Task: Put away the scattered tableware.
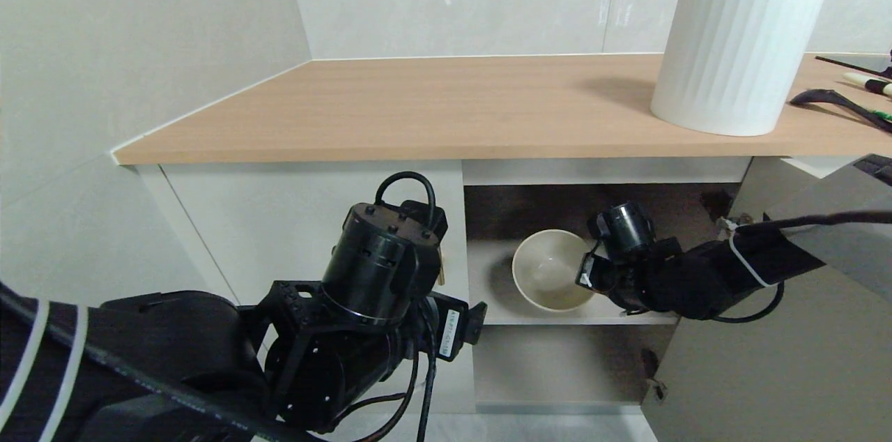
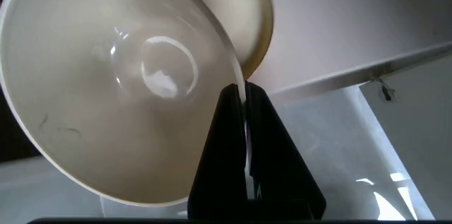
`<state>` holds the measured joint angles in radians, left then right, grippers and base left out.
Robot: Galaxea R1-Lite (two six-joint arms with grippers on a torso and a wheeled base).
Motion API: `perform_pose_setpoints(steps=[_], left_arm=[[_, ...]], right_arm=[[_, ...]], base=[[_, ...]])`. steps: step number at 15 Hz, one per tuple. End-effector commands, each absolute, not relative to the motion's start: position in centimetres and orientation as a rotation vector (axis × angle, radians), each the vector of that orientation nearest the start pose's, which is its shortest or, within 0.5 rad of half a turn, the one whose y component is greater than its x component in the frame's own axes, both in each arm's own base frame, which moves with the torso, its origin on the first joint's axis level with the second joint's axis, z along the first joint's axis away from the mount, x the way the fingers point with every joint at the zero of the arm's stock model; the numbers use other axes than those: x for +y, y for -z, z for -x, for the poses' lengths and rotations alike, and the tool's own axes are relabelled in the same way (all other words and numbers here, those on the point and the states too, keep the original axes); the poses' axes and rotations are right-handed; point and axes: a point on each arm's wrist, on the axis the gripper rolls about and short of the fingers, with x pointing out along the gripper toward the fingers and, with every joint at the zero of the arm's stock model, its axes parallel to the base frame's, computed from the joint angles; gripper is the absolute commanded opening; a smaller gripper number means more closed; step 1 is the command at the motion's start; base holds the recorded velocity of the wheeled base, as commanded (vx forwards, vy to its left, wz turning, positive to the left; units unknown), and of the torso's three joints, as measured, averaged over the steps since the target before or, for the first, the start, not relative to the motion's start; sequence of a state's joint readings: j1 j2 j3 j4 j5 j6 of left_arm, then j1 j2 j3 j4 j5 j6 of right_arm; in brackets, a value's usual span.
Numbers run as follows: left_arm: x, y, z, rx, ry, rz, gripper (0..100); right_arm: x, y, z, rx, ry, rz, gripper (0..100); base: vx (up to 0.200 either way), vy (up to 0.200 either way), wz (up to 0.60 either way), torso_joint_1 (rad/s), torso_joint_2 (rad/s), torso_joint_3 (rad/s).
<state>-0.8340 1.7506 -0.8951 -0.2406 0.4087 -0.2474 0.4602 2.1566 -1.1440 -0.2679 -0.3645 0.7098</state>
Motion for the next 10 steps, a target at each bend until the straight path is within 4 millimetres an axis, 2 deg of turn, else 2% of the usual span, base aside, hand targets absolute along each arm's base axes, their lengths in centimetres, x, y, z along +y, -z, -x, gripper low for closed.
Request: perform_pose_setpoints(steps=[1, 4, 10], left_arm=[[-22.2, -15.5, -21.3, 0.548, 0.344, -0.123, 100], [-22.2, -15.5, -21.3, 0.548, 0.344, -0.121, 100], [-22.2, -15.4, -21.3, 0.549, 0.344, -0.122, 100]], right_arm=[[16.5, -6.4, -36.9, 0.678, 0.175, -0.385, 0], [15.6, -5.7, -37.9, 0.679, 0.207, -0.394, 0], [15.6, -5.5, -38.3, 0.677, 0.211, -0.407, 0]], base=[[0.000, 0.000, 0.00, 0.000, 0.00, 0.000], [0.000, 0.000, 0.00, 0.000, 0.00, 0.000], [0.000, 0.000, 0.00, 0.000, 0.00, 0.000]])
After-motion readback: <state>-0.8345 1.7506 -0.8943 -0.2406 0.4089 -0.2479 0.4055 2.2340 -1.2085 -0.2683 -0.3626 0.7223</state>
